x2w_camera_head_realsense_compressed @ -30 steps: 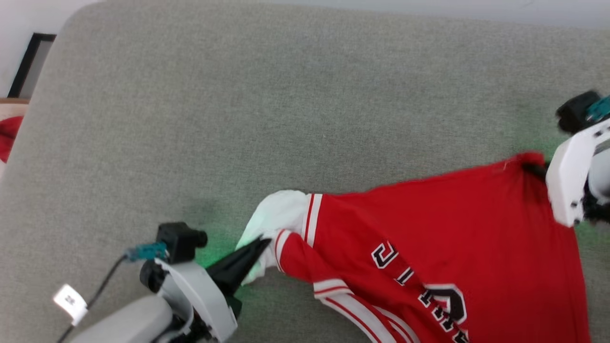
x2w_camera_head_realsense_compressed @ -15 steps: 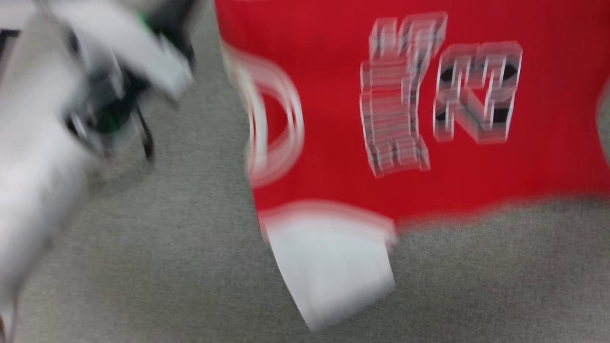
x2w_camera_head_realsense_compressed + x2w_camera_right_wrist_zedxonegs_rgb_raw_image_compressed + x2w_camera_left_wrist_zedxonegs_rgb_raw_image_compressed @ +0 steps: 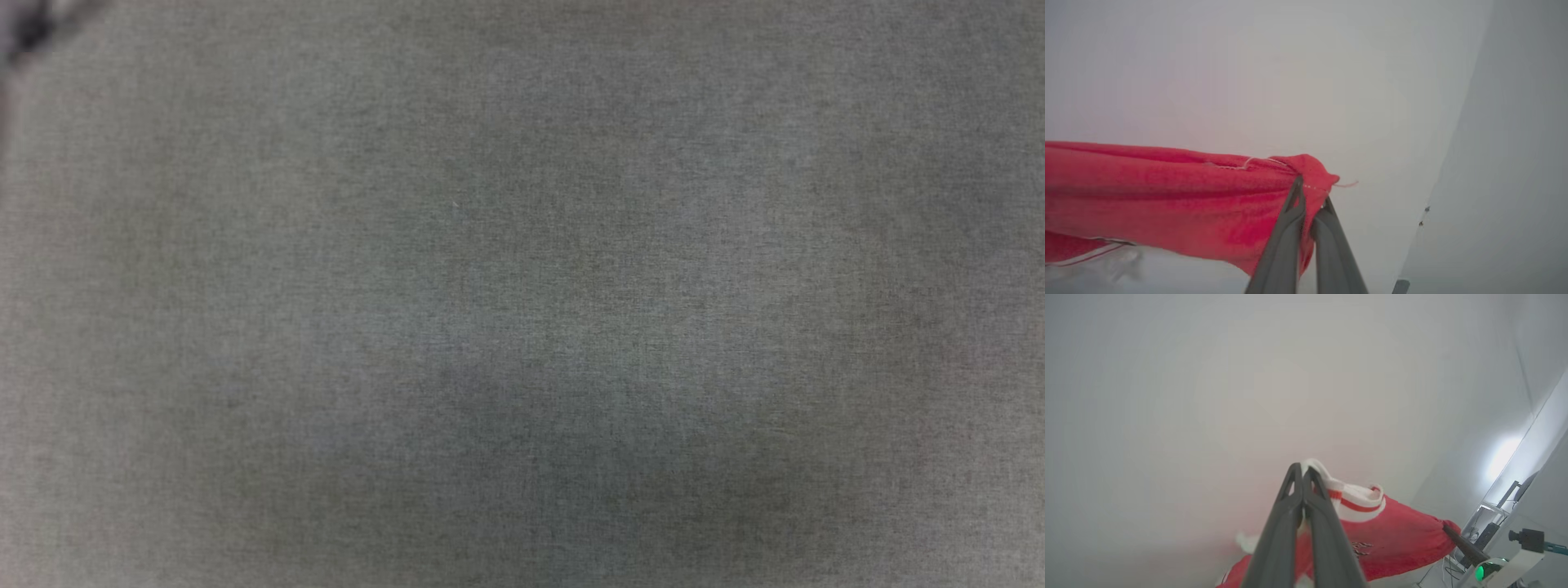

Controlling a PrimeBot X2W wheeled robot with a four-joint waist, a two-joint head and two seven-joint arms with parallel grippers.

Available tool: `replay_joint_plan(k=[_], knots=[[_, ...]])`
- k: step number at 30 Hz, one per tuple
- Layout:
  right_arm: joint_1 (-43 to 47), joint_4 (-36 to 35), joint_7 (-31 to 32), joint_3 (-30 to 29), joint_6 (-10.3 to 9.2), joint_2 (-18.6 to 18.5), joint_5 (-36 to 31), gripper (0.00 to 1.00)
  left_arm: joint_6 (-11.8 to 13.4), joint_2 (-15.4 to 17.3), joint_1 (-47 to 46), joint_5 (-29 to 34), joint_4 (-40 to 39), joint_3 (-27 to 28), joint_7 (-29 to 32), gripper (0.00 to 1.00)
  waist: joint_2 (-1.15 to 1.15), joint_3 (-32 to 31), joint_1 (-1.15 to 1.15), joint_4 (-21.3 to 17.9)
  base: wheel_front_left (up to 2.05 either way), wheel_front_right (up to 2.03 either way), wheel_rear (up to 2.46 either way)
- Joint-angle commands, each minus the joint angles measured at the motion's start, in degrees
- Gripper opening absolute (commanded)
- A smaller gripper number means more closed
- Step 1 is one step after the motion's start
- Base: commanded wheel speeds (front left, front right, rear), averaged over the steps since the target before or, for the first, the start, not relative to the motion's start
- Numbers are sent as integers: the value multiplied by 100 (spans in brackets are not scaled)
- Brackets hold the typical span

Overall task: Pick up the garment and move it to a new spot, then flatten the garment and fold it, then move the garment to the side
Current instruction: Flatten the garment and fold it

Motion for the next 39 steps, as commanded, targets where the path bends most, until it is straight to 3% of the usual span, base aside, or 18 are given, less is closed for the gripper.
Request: replay_joint_plan(k=[1, 7, 13, 16, 21, 30, 35, 39], knots=[[202, 55, -60, 56, -10, 37, -52, 0, 18, 91, 310, -42, -10, -59, -44, 0, 0, -5, 0, 0, 0, 0, 0], [1454, -202, -241, 565, -9, -18, 425, 0, 15, 6, 1850, -357, -688, -273, -488, 0, 0, -207, 0, 136, 0, 0, 0], [3193, -1154, 3, 1234, -9, -299, 1313, 0, 14, 263, 3629, -348, -1506, -462, -694, 0, 0, -563, 0, 99, 0, 0, 0], [4068, -1797, 179, 1442, -8, -576, 1775, 0, 13, 367, 4419, -316, -1919, -368, -727, 0, 0, -745, 0, 101, 0, 0, 0], [5392, -2951, 526, 1575, -8, -1152, 2243, 0, 13, 404, 5614, 88, -2567, 276, -732, 0, 0, -1028, 0, 93, 0, 0, 0], [7546, -4849, 1359, 646, -9, -1839, 2557, 0, 13, 571, 7557, 780, -3592, 1034, -735, 0, 0, -1461, 0, -9, 0, 0, 0], [8856, -5992, 2048, -336, -8, -1742, 2449, 0, 13, 783, 8588, 993, -4290, 1341, -735, 0, 0, -1521, 0, -56, 0, 0, 0], [9871, -6998, 2702, -1240, -8, -1448, 2238, 0, 13, 946, 9315, 1223, -4799, 1483, -726, 0, 0, -1526, 0, -53, 0, 0, 0]])
